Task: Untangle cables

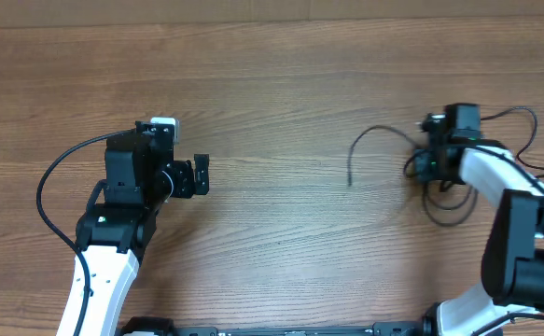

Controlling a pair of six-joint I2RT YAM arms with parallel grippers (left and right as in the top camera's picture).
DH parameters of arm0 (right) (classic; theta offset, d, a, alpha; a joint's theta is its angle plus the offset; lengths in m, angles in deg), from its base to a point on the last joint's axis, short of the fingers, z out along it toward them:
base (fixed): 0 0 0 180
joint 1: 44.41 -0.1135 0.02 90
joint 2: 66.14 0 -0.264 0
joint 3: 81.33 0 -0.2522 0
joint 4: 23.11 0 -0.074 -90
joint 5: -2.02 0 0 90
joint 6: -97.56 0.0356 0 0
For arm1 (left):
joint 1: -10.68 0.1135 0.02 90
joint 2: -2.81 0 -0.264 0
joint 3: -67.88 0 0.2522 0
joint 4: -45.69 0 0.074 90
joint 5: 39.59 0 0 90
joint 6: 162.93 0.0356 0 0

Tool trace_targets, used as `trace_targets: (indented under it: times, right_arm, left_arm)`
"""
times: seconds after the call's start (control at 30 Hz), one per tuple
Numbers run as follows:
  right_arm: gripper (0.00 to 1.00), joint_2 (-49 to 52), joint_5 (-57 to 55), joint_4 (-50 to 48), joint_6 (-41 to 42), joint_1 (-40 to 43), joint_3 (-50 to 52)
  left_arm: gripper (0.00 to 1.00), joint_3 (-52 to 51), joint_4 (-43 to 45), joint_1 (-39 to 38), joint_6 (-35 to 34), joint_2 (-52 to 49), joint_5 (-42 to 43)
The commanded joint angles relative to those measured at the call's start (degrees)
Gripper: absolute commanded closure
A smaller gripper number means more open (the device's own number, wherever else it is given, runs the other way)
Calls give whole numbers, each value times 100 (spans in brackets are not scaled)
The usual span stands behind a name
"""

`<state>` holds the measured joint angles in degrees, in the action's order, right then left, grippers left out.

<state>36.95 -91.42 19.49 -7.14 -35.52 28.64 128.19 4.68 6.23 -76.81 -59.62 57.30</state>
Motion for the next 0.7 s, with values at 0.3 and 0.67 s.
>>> trace_targets:
  times: [0.3, 0.67]
  right_arm:
    - [96, 398, 791, -256, 1845, 3512, 232]
    - [38, -402, 1338, 9, 2437, 3731, -13]
  left_arm:
    - [0, 55, 7, 2, 44, 17, 63]
    - [0, 55, -85, 2, 44, 17, 63]
